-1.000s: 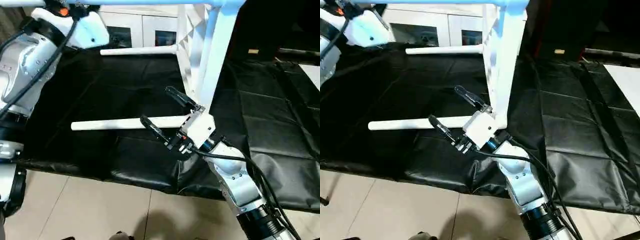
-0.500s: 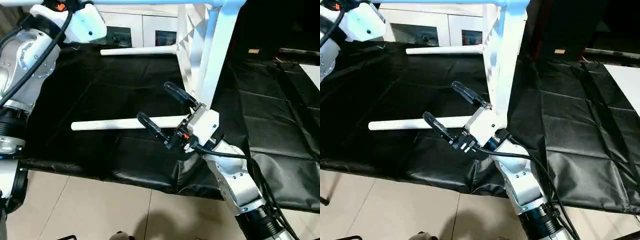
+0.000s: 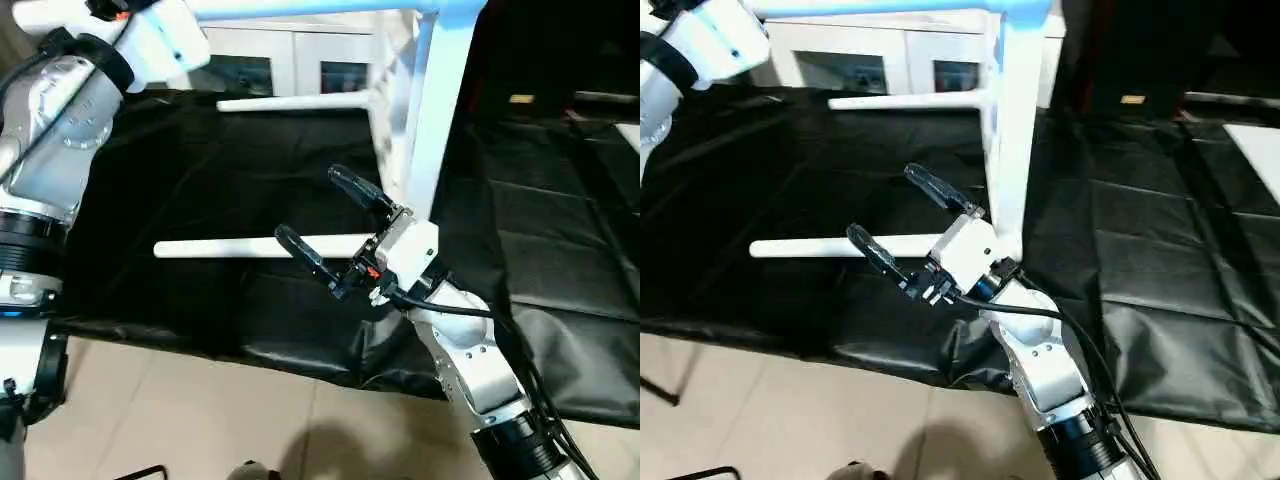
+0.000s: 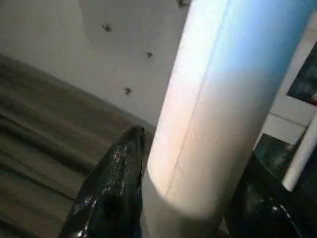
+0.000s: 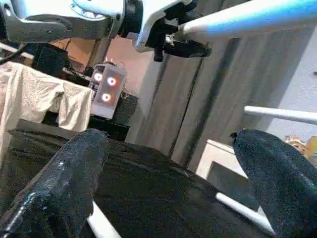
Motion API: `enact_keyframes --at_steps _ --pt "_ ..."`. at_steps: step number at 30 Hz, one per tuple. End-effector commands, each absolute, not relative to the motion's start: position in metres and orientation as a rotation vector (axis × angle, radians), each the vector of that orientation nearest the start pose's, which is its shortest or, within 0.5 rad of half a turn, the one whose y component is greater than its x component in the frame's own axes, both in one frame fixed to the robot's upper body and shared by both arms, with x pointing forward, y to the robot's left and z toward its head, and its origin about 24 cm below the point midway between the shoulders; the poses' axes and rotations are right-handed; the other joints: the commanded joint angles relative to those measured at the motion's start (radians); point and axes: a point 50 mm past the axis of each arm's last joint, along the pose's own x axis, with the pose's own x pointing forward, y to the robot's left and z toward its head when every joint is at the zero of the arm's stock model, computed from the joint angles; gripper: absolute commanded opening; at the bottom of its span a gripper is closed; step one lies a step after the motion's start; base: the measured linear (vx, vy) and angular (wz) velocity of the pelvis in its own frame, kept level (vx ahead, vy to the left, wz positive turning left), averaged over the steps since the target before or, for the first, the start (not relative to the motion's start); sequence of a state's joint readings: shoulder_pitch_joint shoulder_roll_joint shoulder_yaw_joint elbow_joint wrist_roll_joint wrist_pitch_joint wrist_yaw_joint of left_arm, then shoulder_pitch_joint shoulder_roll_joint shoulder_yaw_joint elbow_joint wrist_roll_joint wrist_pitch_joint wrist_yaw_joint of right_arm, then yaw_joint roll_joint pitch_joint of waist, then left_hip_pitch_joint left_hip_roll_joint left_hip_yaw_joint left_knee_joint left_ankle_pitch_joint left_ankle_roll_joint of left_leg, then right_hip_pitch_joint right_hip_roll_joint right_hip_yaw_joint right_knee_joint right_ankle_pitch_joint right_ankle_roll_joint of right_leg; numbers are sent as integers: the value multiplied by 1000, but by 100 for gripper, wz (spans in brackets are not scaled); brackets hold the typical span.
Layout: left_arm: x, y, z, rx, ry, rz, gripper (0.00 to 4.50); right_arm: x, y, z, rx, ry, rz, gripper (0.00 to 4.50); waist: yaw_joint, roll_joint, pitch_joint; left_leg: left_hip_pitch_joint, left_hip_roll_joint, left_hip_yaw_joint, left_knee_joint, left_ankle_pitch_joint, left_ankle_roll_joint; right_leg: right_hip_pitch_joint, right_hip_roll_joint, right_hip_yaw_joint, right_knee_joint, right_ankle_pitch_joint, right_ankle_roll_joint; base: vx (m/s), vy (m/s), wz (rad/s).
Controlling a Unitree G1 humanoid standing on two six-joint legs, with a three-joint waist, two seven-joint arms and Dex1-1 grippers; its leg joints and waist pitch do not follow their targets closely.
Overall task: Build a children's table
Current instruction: Flip table
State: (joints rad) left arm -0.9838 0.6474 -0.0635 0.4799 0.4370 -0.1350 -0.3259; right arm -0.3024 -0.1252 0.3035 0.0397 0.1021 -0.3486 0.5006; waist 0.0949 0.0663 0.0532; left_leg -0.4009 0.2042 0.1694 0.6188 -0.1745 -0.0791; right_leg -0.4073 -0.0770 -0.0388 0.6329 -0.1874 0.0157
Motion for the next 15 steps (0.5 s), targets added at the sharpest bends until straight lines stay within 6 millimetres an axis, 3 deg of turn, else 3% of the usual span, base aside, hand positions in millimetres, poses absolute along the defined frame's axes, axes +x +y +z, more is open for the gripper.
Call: enact_keyframes --at_steps 1,8,15 --pt "374 227 296 687 -454 -35 196 264 -59 125 -171 -541 882 450 -5 -8 -69 24 12 -9 -84 -297 -10 31 -47 34 -73 -211 -185 0 0 0" --pt "373 234 305 522 -428 -8 200 262 -59 120 -182 -516 898 450 1 -3 -71 18 9 -7 -81 -256 9 32 -48 32 -75 -238 -175 0 0 0" --pt "369 238 307 393 -429 6 200 262 -62 118 -187 -505 896 450 1 -2 -78 15 9 -7 -76 -214 24 35 -44 28 -68 -150 -195 0 0 0"
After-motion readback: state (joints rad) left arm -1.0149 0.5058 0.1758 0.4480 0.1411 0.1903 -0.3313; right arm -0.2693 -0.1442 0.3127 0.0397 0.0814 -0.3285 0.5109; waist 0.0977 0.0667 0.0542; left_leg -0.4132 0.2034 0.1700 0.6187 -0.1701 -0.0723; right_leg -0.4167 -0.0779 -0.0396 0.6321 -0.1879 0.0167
